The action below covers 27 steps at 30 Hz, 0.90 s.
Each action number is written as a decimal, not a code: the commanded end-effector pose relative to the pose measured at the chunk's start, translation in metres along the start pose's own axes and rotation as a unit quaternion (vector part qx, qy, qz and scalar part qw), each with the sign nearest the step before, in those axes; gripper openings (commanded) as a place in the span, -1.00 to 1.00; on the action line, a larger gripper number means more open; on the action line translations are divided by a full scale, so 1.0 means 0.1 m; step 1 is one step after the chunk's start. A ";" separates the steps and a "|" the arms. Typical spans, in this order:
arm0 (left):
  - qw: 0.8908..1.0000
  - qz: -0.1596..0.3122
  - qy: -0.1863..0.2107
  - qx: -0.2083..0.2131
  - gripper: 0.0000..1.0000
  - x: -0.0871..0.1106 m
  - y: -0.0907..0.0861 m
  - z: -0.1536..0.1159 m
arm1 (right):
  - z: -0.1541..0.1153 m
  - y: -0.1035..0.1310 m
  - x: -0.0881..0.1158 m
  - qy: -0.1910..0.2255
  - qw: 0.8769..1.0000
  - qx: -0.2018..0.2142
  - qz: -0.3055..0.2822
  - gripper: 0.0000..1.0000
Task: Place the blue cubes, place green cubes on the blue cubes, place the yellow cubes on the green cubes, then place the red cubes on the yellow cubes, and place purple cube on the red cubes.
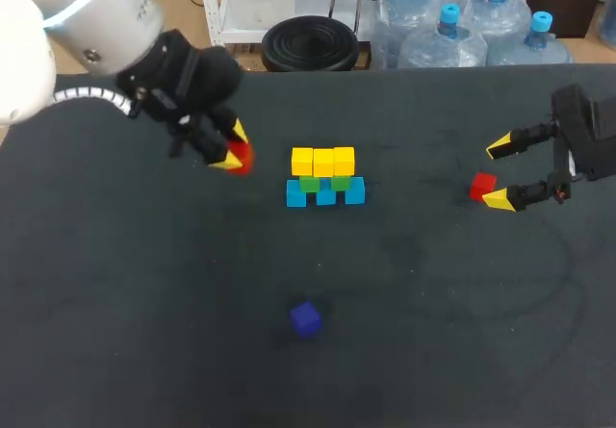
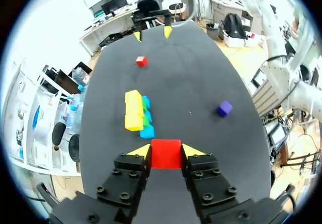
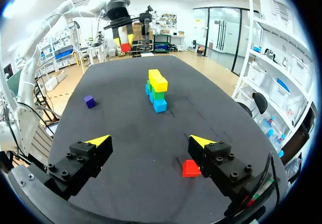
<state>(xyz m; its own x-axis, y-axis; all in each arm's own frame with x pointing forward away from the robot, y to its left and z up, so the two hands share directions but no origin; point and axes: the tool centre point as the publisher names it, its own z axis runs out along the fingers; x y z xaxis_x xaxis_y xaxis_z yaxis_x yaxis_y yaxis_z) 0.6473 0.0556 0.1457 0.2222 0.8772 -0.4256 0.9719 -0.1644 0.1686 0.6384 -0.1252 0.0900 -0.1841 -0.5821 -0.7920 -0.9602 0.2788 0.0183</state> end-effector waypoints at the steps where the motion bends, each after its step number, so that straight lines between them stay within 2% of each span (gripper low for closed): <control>1: 1.000 -0.005 -0.006 0.005 -1.00 -0.05 0.22 0.08 | 0.00 0.00 0.00 -0.001 1.000 0.000 0.000 1.00; 5: 1.000 -0.018 -0.017 0.000 -1.00 -0.12 0.34 0.12 | 0.00 0.00 0.00 -0.001 1.000 0.000 0.000 1.00; 12: 0.999 -0.044 -0.012 0.009 -1.00 -0.21 0.50 0.24 | 0.00 0.00 0.00 -0.001 1.000 0.000 0.000 1.00; 19: 0.999 -0.052 0.003 0.015 -1.00 -0.32 0.66 0.37 | 0.00 0.00 0.00 -0.001 1.000 0.000 0.000 1.00; 27: 0.998 -0.059 0.002 0.024 -1.00 -0.41 0.80 0.52 | 0.00 0.00 0.00 -0.001 1.000 0.000 0.000 1.00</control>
<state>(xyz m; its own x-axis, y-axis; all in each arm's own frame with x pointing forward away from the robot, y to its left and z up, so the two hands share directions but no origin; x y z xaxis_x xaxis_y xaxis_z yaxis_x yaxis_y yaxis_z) 0.7091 -0.0081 0.1331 0.1051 0.8884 -0.4469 0.9926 -0.0663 0.1017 0.6384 -0.1252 0.0900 -0.1840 -0.5821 -0.7920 -0.9602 0.2787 0.0183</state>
